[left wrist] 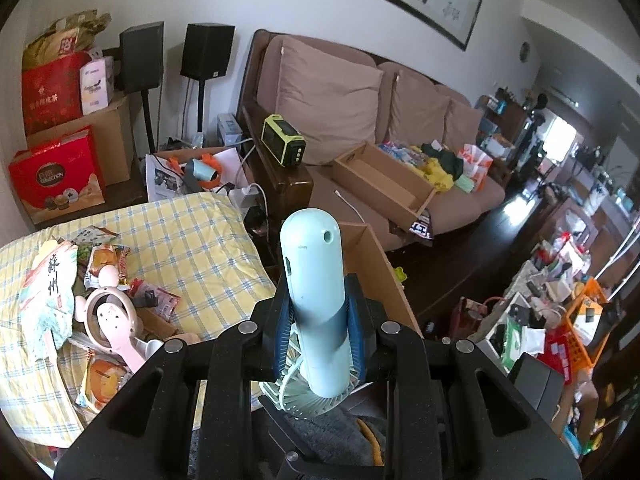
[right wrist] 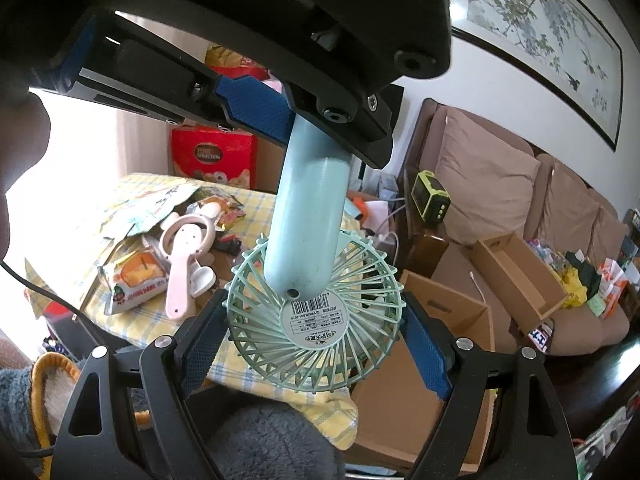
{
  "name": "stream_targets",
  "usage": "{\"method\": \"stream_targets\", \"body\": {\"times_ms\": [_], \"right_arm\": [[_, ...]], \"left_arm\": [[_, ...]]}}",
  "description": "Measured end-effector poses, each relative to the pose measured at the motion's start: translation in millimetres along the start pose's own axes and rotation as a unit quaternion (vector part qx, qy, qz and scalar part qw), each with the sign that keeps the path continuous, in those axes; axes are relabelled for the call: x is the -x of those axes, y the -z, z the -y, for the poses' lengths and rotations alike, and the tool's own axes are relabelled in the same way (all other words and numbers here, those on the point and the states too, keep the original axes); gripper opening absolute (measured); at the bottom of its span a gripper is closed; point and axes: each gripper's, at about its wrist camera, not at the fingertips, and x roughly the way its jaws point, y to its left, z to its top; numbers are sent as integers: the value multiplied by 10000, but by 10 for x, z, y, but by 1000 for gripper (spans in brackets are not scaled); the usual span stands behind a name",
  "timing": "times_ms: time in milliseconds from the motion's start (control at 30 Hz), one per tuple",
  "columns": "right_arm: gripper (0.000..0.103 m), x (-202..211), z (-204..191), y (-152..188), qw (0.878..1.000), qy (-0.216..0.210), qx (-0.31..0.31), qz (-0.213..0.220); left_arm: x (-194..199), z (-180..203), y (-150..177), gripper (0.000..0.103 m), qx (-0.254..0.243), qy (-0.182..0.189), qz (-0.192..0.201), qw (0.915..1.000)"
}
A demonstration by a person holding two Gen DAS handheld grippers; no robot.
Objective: Organize objects
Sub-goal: 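Carry the held fan with the right gripper over the empty cardboard box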
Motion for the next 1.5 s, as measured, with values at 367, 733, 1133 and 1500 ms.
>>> {"method": "stream_targets", "body": {"times_ms": [367, 733, 1133, 1500], "right_arm": [[84, 24, 294, 201, 9996, 215, -8, 164], [84, 94, 543, 251, 9990, 129, -133, 410], [84, 161, 737, 270, 9980, 187, -161, 579], [84, 78, 959, 391, 9977, 280, -283, 543]], "left_arm": [[-170, 320, 46, 23, -174, 103, 175, 9996], [-199, 576, 10, 23, -210, -76, 382, 9990], [-269, 756, -49, 22, -291, -28, 475, 9984], [-524, 900, -41, 22, -372, 54, 392, 9985]]}}
